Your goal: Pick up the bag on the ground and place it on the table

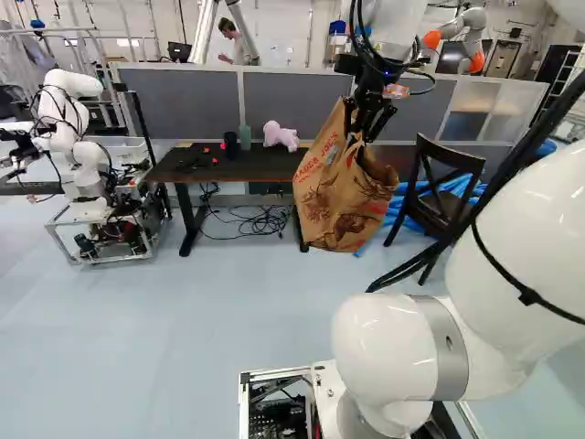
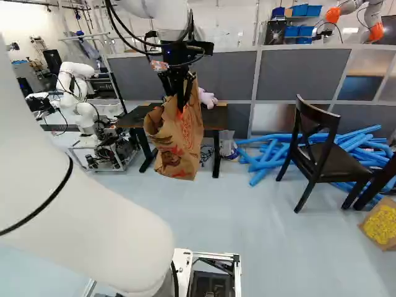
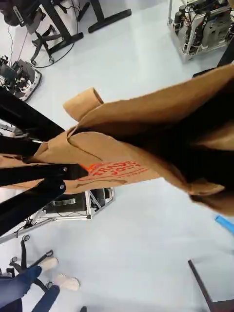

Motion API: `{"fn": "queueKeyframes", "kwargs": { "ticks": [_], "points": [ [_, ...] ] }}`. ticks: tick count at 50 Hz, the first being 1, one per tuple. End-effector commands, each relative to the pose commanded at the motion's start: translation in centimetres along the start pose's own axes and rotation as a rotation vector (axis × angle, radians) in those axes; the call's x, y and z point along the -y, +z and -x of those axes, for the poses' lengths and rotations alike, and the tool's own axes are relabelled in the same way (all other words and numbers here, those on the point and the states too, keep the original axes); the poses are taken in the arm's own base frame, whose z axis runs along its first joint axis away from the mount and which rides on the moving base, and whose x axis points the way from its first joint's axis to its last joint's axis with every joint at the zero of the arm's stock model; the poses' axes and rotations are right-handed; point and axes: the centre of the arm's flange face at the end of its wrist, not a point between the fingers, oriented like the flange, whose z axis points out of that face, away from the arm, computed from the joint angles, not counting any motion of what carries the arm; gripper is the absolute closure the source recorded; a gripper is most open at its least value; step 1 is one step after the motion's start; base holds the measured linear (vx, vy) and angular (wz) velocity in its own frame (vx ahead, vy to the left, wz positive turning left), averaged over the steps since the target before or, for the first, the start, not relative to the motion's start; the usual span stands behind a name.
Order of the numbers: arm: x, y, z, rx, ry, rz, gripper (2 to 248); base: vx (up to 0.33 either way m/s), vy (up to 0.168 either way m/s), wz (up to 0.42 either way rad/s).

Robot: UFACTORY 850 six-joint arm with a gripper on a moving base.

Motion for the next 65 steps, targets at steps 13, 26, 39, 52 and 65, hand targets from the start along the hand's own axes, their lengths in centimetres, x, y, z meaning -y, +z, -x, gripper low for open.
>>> {"fn": "queueKeyframes", "kwargs": {
  "ticks": [13, 26, 39, 52, 65],
  "points": [
    [0.0, 0.0, 0.0, 0.0, 0.0, 0.0, 229, 0.215, 0.001, -0.009],
    [0.0, 0.0, 0.0, 0.0, 0.0, 0.0, 229, 0.219, 0.002, -0.01],
    [0.0, 0.0, 0.0, 0.0, 0.0, 0.0, 229, 0.22, 0.003, -0.014],
    [0.0, 0.0, 0.0, 0.0, 0.0, 0.0, 229, 0.226, 0.002, -0.01],
    [0.0, 0.0, 0.0, 0.0, 0.0, 0.0, 229, 0.23, 0.004, -0.013]
  ]
}}
